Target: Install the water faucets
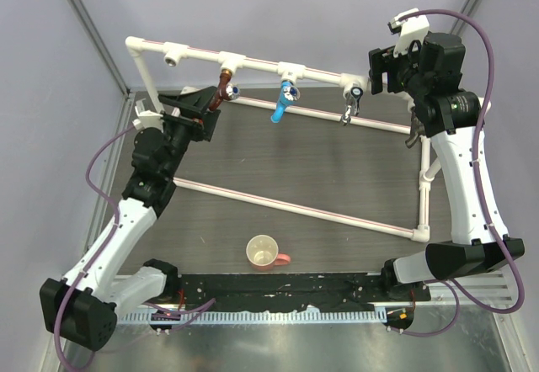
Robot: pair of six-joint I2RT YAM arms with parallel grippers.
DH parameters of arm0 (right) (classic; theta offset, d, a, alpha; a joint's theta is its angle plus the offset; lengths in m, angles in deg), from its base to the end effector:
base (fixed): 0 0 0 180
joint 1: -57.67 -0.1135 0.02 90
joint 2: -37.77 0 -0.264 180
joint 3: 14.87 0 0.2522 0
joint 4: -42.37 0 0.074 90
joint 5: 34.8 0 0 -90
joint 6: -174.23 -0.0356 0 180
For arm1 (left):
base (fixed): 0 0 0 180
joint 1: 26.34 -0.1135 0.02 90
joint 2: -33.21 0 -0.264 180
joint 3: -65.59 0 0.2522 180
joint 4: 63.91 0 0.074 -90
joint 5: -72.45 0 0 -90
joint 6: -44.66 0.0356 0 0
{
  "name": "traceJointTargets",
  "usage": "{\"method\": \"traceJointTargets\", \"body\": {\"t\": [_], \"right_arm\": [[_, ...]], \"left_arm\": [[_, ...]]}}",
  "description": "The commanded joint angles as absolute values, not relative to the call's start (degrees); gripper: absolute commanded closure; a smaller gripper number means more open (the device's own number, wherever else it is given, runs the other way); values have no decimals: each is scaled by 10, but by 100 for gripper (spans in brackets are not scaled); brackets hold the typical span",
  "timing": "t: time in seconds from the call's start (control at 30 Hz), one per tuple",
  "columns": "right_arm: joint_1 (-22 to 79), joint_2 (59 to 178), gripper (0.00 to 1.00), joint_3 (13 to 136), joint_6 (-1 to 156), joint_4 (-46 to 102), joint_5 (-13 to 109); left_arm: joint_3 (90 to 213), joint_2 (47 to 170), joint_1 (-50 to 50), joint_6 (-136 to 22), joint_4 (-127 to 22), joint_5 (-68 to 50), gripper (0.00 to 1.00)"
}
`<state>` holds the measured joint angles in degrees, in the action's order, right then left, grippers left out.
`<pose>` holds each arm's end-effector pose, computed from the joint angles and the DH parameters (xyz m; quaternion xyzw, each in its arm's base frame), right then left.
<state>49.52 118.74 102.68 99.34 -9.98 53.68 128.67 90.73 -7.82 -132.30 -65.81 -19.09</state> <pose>0.2835 0.0416 0.4947 -0.1686 0.7794 -0.0261 0.6029 0.2259 -0.0747 0.3749 -0.3793 0.5397 -0.5928 0.4621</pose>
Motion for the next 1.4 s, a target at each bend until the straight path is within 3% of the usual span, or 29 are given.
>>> {"method": "traceJointTargets", "body": {"t": [0.0, 0.23, 0.43, 0.63, 1.37], "right_arm": [[471, 1184, 17, 1009, 990, -169, 488], [470, 1182, 17, 1008, 990, -168, 487], [469, 1182, 17, 1008, 990, -168, 488], [469, 1181, 17, 1008, 991, -168, 489], [468, 1180, 17, 1006, 992, -168, 491]], "left_arm": [[1313, 910, -71, -1325, -690, -219, 6], [1320, 924, -67, -1327, -700, -223, 20], [1317, 923, -66, -1317, -697, -233, 44], [1323, 919, -67, -1294, -688, -248, 59], [1468, 946, -24, -955, -524, -263, 80]]}}
